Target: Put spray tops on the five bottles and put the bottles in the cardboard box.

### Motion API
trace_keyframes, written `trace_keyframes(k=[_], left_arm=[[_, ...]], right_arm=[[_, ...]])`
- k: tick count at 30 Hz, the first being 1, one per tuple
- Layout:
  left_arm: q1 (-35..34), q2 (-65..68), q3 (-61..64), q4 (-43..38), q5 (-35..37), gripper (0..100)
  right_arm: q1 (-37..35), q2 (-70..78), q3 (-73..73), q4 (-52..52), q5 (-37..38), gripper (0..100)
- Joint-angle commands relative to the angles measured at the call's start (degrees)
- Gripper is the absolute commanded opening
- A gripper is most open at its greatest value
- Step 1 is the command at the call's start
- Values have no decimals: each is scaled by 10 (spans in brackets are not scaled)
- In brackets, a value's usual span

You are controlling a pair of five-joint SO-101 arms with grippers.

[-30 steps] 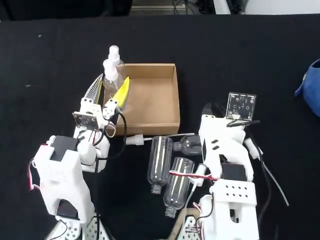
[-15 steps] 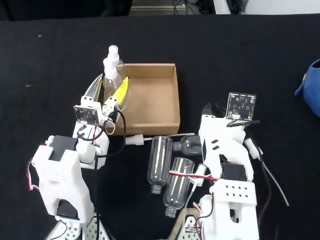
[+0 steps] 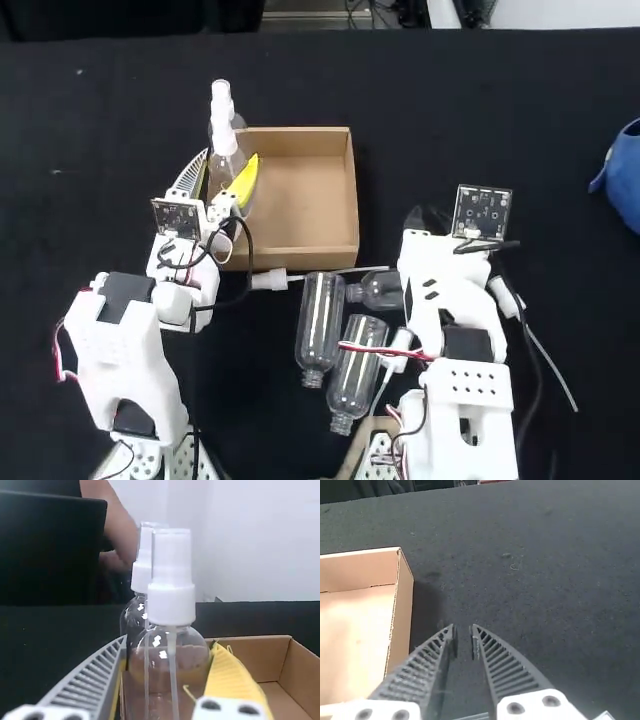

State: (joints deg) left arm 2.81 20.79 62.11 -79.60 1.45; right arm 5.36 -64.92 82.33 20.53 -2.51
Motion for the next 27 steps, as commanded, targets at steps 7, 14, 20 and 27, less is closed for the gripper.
trace_keyframes(k=[7,14,20,27], left_arm=[[-3,-11,-10,-15,-3,33],[-10,-11,22,-66,-15,30],[-15,-10,21,-66,-15,34],[-13,-10,19,-67,-15,48]], right_arm=[[-5,2,-7,-21,4,36],[-5,2,-7,-21,4,36],[-5,2,-7,-21,4,36],[-5,2,-7,-21,4,36]])
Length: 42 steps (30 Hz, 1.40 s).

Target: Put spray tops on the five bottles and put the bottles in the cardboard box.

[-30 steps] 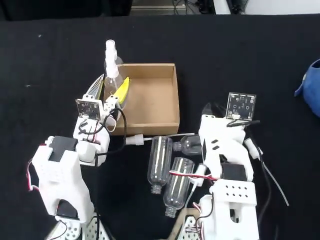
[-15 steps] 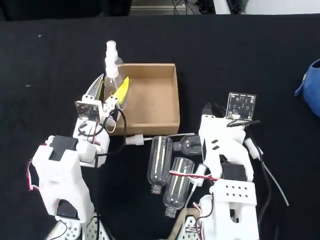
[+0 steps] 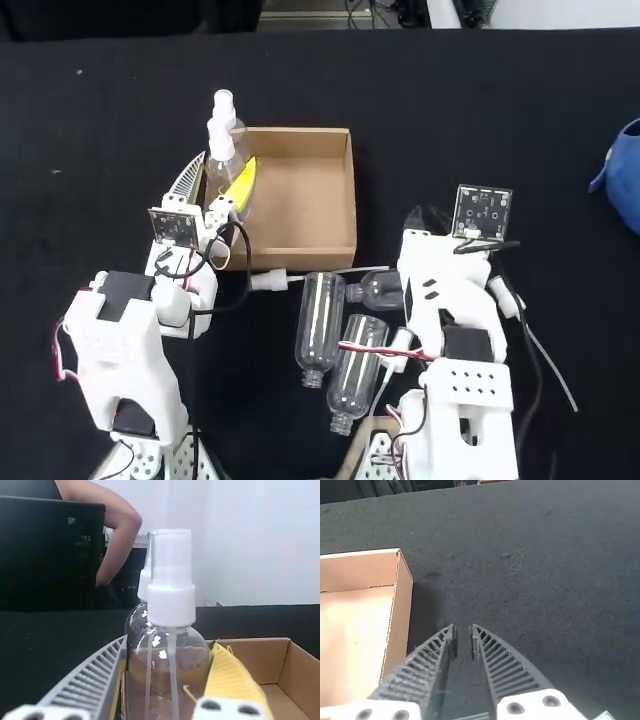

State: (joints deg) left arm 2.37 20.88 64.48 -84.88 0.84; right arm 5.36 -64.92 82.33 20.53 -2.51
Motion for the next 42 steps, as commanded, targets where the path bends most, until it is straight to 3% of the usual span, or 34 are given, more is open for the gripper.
trace_keyframes(k=[1,6,17,26,31,33,42], left_arm=[[-8,-11,-5,-14,-9,70],[-12,-11,-1,-14,-6,185],[-14,-11,0,-18,-9,193],[-13,-11,22,-67,-10,193],[-8,-69,47,-62,-10,192],[-8,-113,61,-33,-10,192],[-8,-383,118,243,-9,191]], right_arm=[[-5,2,-7,-21,4,36],[-5,2,-7,-21,4,36],[-5,2,-7,-21,4,36],[-5,2,-7,-21,4,36],[-5,2,-7,-21,4,36],[-5,2,-7,-21,4,36],[-5,2,-8,-22,4,36]])
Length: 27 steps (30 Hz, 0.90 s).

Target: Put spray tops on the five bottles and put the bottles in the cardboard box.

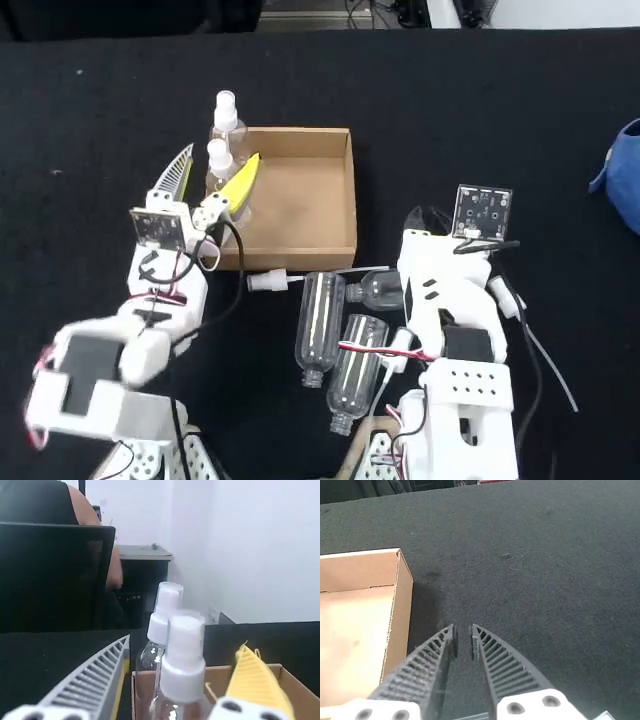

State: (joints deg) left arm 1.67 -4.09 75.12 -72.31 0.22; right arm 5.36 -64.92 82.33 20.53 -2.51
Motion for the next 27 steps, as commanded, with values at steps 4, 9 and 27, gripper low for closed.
trace_keyframes(k=[4,9,27], left_arm=[[-2,-250,52,251,1,188],[0,-380,62,410,2,188],[9,-520,-43,847,3,29]], right_arm=[[-7,2,-8,-22,4,36],[-8,2,-8,-22,4,36],[-8,2,-8,-22,4,36]])
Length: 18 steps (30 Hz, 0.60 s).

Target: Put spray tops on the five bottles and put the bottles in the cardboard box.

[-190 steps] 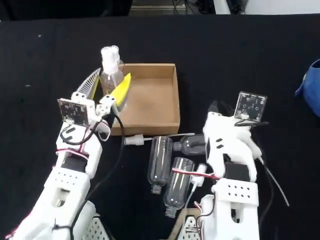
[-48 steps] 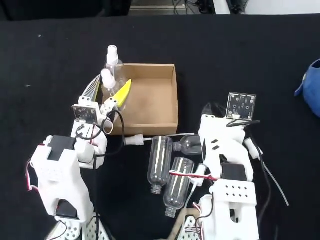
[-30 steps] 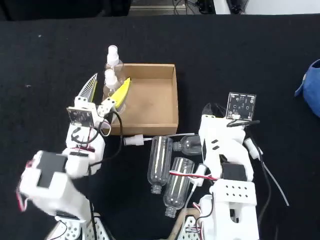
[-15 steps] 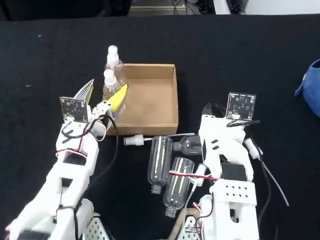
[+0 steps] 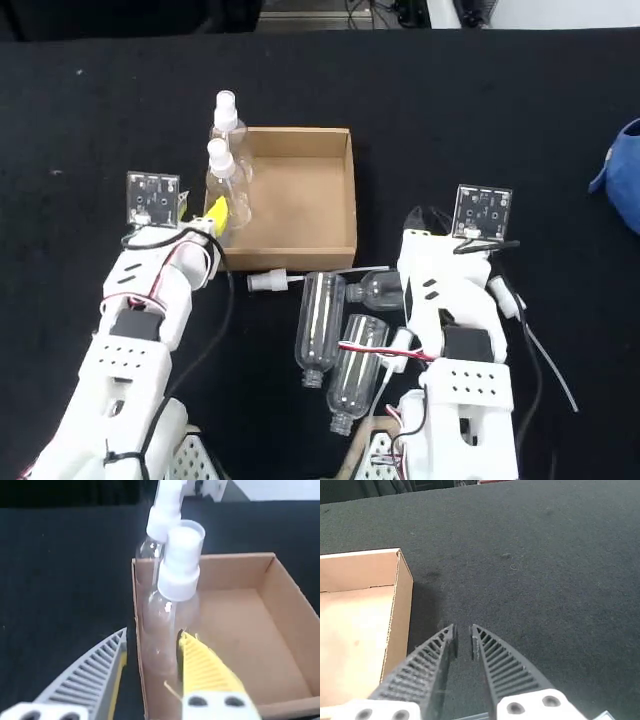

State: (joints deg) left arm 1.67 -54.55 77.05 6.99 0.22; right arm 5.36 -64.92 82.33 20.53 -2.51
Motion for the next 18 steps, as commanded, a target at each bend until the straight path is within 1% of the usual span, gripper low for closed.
trace_keyframes(k=[1,3,5,9,12,15,18], left_arm=[[15,-16,-71,73,3,29],[29,-16,-90,109,3,29],[38,-15,-102,128,3,29],[43,-7,-106,130,3,29],[41,38,-113,127,3,29],[39,107,-150,133,4,29],[38,163,-184,133,39,29]], right_arm=[[-8,2,-8,-22,4,36],[-8,2,-8,-22,4,36],[-8,2,-8,-22,4,36],[-8,2,-8,-22,4,36],[-8,2,-8,-22,4,36],[-8,2,-8,-22,4,36],[-8,2,-7,-22,4,36]])
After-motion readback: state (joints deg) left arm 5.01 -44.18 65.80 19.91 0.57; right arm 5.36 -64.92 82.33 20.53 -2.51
